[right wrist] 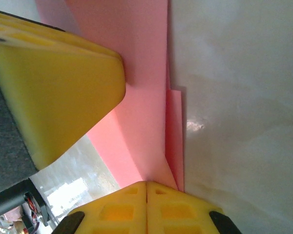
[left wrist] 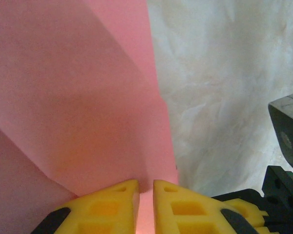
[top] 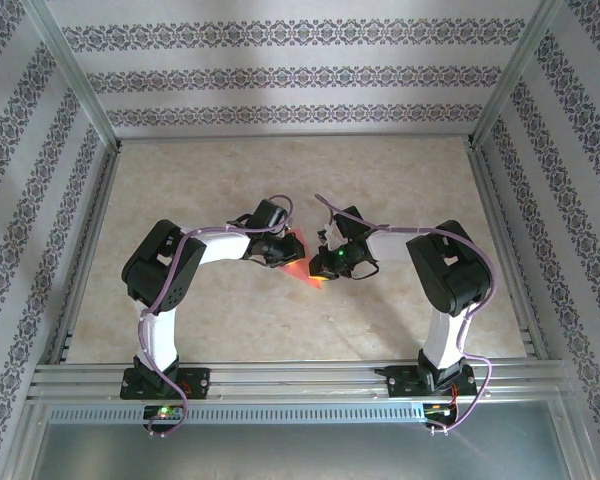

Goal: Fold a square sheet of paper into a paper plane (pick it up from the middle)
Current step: Fourth fold the wing at the center of the table.

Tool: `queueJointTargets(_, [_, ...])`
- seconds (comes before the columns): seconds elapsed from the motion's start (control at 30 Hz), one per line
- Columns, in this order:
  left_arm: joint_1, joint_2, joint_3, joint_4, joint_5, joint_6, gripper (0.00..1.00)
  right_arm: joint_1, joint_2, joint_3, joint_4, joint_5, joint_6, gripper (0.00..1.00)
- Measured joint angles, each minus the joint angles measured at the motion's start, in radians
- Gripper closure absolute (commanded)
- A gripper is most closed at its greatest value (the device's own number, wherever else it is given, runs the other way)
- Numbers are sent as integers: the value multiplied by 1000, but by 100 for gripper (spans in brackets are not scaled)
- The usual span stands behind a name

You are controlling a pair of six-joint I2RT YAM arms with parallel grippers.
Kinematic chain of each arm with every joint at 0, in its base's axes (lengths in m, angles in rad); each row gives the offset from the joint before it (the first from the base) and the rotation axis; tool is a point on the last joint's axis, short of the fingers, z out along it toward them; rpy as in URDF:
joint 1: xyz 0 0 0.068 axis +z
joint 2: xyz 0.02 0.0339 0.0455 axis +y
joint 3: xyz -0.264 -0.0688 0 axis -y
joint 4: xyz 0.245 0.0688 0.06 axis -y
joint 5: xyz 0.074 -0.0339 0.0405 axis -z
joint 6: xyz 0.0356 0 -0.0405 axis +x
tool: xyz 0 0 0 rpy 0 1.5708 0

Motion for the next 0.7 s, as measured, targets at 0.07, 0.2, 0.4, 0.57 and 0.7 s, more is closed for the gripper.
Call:
queueJointTargets(0.07, [-2, 2, 8, -16, -6, -1, 84, 0, -6, -11, 11, 0, 0, 92])
queueJointTargets(0.2, [-2, 8, 19, -35, -8, -7, 84, 0, -32, -42, 14, 5, -4, 92])
queueJointTargets(0.4, [0, 15, 31, -51, -6, -15, 84, 0, -87, -87, -49, 12, -34, 92])
queueJointTargets(0.57, [1, 18, 37, -59, -2, -19, 84, 0, -132, -130, -102, 13, -59, 92])
queueJointTargets(0.7, [2, 18, 38, -60, 3, -19, 84, 0, -177, -146, -181, 29, -80, 92])
